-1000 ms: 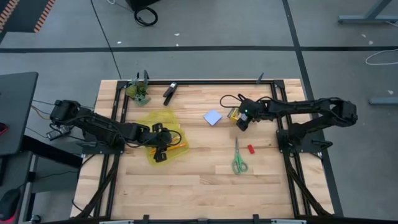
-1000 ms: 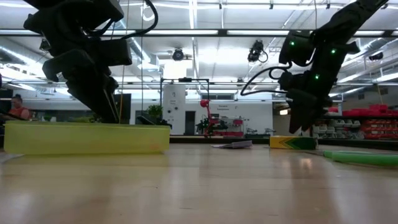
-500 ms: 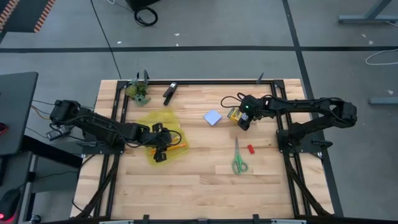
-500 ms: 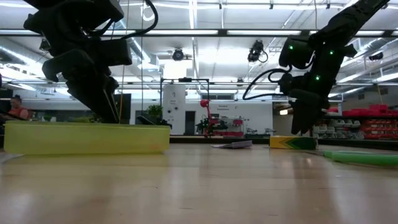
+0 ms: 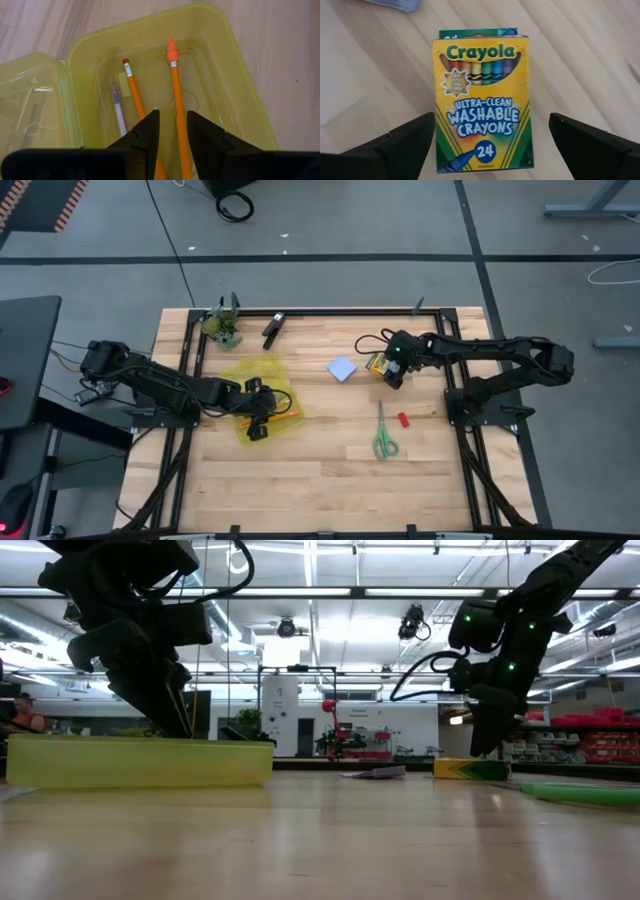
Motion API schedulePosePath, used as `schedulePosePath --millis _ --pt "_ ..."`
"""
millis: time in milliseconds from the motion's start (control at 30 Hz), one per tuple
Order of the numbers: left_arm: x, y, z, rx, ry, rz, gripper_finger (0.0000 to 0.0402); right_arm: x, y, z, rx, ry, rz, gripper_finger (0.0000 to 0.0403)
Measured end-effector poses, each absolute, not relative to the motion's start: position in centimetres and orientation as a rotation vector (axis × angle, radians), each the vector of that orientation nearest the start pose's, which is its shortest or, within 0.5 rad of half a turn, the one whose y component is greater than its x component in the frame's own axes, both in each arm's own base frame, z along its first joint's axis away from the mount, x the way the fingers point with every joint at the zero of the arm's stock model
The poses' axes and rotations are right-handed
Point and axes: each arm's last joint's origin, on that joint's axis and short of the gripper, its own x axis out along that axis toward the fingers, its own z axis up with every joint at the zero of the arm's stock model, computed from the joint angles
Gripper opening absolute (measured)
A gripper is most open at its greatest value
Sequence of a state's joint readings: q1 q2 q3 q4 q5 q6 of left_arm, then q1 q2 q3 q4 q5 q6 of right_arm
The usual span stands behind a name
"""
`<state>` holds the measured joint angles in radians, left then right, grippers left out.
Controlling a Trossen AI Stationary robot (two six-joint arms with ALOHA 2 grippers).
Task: Pack school essentials
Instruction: Put the yellow crayon box into the yellow supply box
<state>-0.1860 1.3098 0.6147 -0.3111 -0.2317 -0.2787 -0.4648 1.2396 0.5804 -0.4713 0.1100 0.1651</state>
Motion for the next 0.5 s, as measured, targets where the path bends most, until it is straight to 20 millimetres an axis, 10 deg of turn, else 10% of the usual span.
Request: schedulePosePath --millis 500 --pt "22.7 -3.6 16.6 -0.044 0.973 0.177 0.0107 18.8 -9.9 13.9 0.347 1.21 -0.635 0.04"
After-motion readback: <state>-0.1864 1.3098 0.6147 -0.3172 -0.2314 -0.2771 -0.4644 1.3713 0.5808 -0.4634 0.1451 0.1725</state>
